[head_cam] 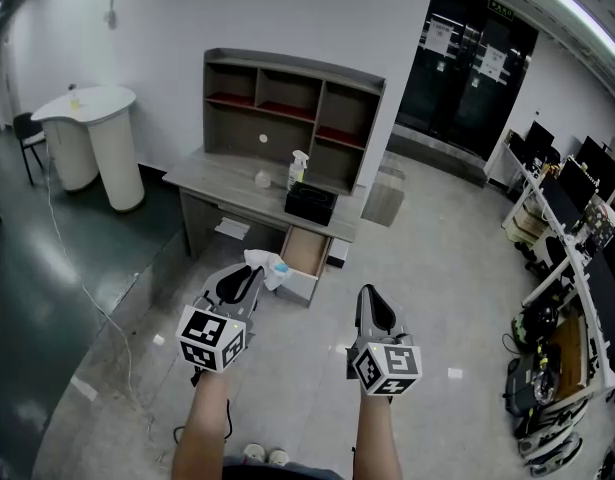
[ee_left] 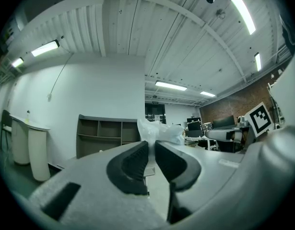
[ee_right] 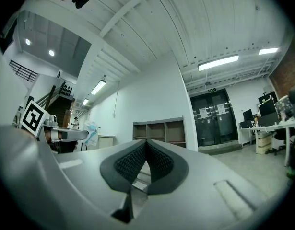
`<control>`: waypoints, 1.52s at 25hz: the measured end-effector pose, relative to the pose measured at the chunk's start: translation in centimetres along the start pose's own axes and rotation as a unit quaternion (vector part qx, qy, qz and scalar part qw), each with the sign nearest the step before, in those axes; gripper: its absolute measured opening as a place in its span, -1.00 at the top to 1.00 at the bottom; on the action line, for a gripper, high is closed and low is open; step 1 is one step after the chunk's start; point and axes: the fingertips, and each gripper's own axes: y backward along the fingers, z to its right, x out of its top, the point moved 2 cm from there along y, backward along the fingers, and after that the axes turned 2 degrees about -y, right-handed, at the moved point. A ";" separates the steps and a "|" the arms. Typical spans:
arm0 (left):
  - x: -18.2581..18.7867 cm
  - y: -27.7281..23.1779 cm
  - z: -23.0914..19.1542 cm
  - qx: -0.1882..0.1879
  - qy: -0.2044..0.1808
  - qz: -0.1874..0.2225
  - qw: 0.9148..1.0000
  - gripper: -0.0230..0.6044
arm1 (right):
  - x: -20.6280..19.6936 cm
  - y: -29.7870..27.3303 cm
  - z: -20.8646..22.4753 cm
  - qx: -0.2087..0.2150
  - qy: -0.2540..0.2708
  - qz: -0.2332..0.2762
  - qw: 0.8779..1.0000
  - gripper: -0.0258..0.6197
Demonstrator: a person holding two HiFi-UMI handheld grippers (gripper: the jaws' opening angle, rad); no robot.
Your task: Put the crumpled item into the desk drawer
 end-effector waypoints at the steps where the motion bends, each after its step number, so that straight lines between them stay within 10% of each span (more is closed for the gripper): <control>1: -0.1 0.0 0.0 0.000 0.000 -0.001 1.000 0.78 | -0.1 0.0 0.1 -0.001 -0.002 0.001 1.000 0.89; 23: -3.1 -2.1 -6.6 -0.005 0.016 -0.013 1.000 0.78 | -3.2 -6.0 -1.2 -0.008 0.002 -0.014 1.000 0.88; 38: -6.7 -12.8 -11.9 0.008 0.021 -0.031 0.999 0.78 | -5.4 -16.8 6.0 -0.012 -0.008 -0.013 1.000 0.88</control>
